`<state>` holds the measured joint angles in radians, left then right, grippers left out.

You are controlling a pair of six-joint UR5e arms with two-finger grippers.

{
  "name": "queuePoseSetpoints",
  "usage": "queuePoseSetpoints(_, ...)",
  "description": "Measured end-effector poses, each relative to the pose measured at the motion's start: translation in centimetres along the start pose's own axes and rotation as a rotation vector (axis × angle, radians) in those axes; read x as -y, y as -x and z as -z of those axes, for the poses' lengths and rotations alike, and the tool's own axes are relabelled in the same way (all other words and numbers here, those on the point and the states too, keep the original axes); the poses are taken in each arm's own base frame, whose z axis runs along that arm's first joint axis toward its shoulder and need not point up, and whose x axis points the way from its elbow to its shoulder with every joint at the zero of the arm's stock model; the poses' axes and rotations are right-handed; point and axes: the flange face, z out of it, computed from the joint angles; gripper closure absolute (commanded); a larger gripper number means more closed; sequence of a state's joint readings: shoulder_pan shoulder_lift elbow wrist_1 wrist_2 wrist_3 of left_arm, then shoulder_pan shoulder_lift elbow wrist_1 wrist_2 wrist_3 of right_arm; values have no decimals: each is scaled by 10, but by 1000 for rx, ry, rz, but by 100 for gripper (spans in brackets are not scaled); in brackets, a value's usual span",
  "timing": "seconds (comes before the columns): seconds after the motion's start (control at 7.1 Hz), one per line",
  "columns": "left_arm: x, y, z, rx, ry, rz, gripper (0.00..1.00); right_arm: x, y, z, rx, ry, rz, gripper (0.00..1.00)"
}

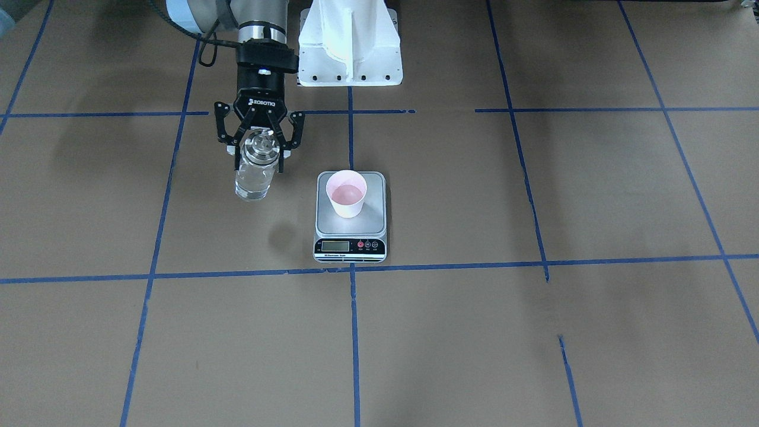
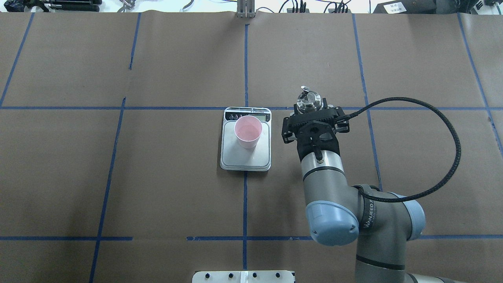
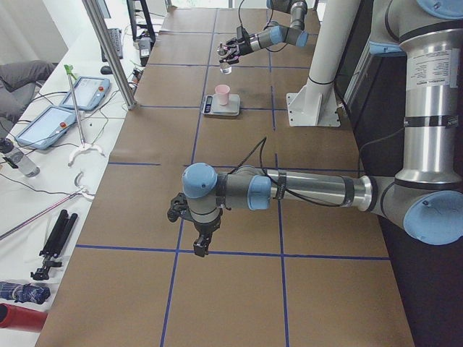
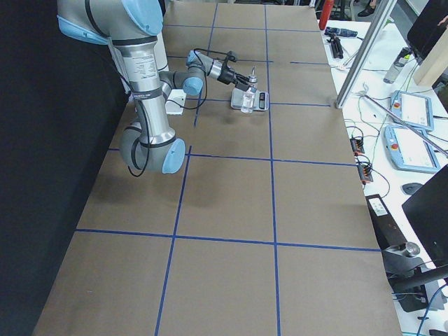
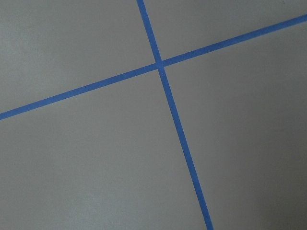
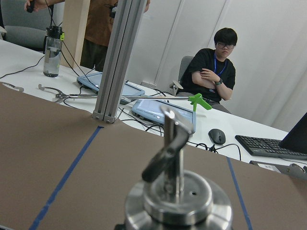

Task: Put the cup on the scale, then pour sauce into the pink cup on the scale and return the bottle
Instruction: 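Carry the upright bottle with the right gripper away from the scale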

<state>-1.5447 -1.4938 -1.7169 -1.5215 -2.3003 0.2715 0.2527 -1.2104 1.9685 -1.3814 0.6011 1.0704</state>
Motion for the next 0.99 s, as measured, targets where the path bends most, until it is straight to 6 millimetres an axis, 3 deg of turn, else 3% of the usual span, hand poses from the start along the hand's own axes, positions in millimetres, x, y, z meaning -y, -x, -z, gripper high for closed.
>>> queuePoseSetpoints(0.56, -5, 4, -6, -3, 12, 11, 0, -42, -70, -5, 47, -6, -125, 100)
queuePoseSetpoints(0.99, -4, 2, -4, -2, 9, 9, 0, -62, -105, -9, 88, -35, -193, 100)
